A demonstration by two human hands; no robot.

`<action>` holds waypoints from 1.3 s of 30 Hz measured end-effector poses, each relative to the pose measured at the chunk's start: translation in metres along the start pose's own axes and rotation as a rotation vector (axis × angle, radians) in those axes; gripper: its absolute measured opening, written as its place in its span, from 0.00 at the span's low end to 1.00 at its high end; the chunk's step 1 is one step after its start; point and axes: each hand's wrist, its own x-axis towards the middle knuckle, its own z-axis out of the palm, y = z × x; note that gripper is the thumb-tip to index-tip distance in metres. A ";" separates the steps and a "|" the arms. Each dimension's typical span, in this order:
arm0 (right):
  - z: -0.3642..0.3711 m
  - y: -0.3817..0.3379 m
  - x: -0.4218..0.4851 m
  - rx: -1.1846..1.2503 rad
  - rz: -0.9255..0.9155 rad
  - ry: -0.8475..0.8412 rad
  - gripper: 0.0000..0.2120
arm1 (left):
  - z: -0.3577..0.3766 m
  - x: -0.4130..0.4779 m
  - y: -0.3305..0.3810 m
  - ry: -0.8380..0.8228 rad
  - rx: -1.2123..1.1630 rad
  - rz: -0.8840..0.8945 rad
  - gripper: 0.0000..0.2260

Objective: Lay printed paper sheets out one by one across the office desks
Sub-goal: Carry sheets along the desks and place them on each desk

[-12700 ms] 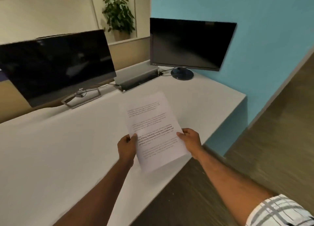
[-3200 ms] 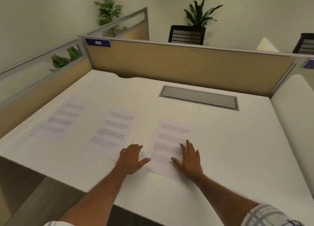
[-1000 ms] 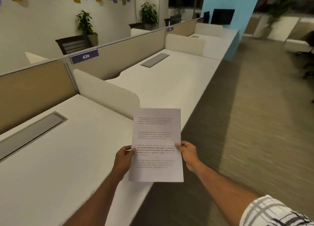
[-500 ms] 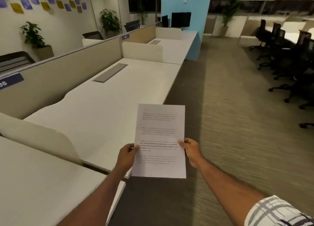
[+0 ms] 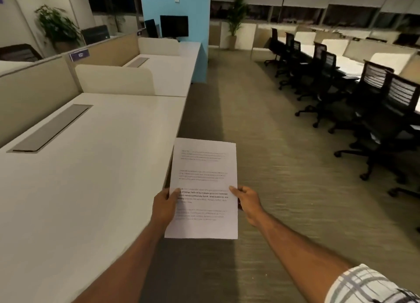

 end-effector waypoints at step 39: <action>0.032 -0.196 0.785 0.026 0.097 0.037 0.01 | 0.228 0.747 0.141 -0.167 -0.025 -0.074 0.07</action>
